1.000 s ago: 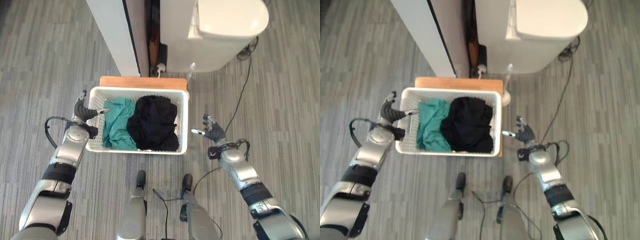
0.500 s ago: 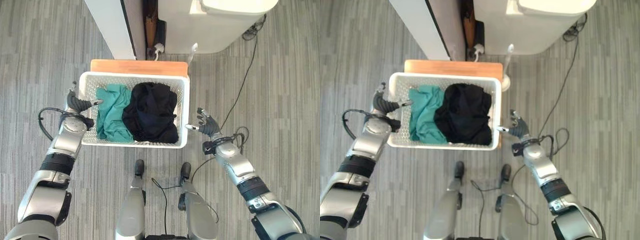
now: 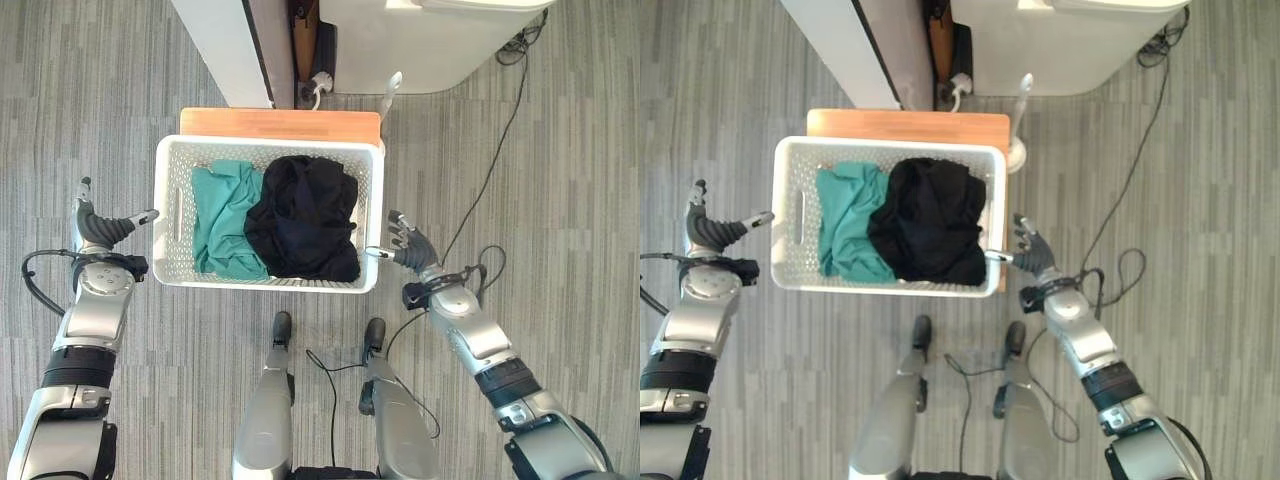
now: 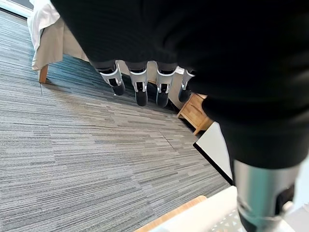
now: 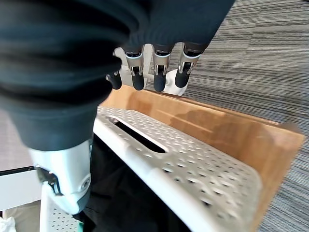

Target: Grab the laundry basket,head to the washer,open it,put in the laundry and shut it.

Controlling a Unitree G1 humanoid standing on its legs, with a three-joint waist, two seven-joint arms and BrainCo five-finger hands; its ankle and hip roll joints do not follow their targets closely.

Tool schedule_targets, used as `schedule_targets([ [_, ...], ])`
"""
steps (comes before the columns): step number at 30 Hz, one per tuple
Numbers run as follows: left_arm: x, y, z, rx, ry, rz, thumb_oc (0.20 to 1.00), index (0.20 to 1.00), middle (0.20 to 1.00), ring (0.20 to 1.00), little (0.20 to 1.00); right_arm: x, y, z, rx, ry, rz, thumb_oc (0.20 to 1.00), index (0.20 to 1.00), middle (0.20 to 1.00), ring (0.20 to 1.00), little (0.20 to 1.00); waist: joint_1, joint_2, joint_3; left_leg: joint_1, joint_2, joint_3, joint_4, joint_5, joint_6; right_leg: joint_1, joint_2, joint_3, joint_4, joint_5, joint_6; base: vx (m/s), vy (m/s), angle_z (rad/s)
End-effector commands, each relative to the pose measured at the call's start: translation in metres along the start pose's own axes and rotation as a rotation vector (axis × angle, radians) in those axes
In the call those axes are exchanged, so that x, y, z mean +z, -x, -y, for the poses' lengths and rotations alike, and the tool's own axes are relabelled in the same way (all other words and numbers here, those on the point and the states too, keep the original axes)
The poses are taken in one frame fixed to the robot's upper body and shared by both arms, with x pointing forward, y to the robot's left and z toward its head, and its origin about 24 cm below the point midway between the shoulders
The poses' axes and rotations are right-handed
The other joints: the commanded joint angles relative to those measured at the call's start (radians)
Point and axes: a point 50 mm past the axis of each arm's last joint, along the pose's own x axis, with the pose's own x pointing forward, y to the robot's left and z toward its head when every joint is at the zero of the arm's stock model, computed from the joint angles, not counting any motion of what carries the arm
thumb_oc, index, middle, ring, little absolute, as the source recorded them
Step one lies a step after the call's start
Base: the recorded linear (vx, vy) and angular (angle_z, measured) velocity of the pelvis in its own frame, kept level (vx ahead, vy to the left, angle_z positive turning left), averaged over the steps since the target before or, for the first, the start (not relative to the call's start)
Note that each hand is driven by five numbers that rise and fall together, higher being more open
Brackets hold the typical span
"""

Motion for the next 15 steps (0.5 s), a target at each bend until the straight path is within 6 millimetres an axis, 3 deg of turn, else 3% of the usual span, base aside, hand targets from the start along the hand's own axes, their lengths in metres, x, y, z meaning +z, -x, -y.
schedule_targets([
  [1,-0.001,-0.004,-0.018,0.074,-0.02,0.022,1.0,1.0,1.0,1.0,1.0,0.009,0.008,-0.003,0.023,-0.017,0.063,1.0,1.0,1.0,1.0,1.0,-0.001,-0.01,-0.053,-0.076,-0.008,0.003,0.053,-0.02,0.032,-0.093,-0.044,0.045,0.127,-0.072,-0.003,0.02,0.011,-0.04],
  [7,-0.016,-0.003,0.006,0.027,0.017,-0.066,1.0,1.0,1.0,1.0,1.0,0.017,0.008,-0.012,0.051,-0.07,0.105,1.0,1.0,1.0,1.0,1.0,-0.011,-0.022,-0.041,-0.084,-0.007,0.005,0.061,-0.024,0.032,-0.103,-0.044,0.047,0.133,-0.076,-0.002,0.0,0.005,-0.05],
  [11,-0.006,-0.009,0.022,-0.025,0.154,-0.086,1.0,1.0,1.0,1.0,1.0,0.031,0.004,-0.016,0.069,-0.092,0.153,1.0,1.0,1.0,1.0,1.0,-0.018,-0.026,-0.025,-0.116,-0.007,0.002,0.071,-0.013,0.03,-0.128,-0.044,0.046,0.138,-0.07,-0.001,0.0,0.0,0.0],
  [15,0.01,-0.02,0.025,-0.042,0.193,-0.077,1.0,1.0,1.0,1.0,1.0,0.045,0.003,-0.017,0.077,-0.111,0.209,1.0,1.0,1.0,1.0,1.0,-0.023,-0.033,-0.01,-0.149,-0.003,0.0,0.08,-0.004,0.028,-0.152,-0.044,0.039,0.138,-0.064,0.002,0.0,0.0,0.0],
])
